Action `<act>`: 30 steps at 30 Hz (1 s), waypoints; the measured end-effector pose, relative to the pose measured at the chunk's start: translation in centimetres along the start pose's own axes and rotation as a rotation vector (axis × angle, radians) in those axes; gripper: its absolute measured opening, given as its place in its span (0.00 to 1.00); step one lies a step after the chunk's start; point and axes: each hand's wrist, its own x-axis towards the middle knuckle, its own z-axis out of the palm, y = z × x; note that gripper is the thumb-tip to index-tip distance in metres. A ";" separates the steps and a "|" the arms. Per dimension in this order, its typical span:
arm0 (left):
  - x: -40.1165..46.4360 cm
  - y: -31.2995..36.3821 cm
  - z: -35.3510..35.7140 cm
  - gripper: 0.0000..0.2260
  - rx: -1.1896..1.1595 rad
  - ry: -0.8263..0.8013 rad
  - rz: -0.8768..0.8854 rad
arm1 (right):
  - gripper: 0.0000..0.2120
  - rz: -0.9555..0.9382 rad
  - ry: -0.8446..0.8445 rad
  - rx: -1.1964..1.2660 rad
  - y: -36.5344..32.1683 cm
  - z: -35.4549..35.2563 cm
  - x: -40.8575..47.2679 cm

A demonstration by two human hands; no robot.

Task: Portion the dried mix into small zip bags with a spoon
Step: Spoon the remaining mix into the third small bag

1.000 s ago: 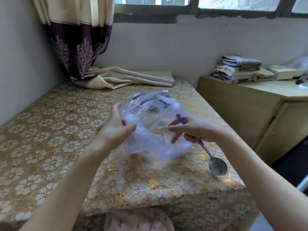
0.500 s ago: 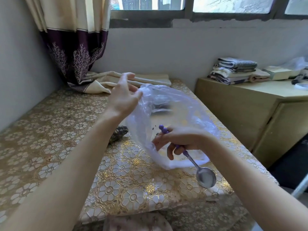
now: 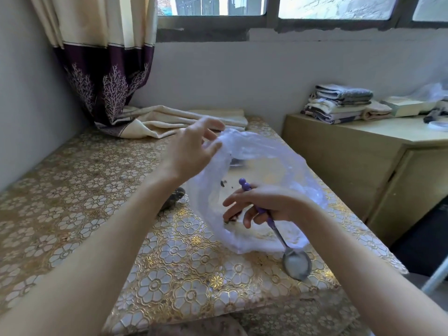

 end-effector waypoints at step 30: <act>-2.3 -2.5 3.5 0.08 -0.195 -0.152 -0.440 | 0.10 -0.199 0.044 0.689 -0.9 -1.4 0.2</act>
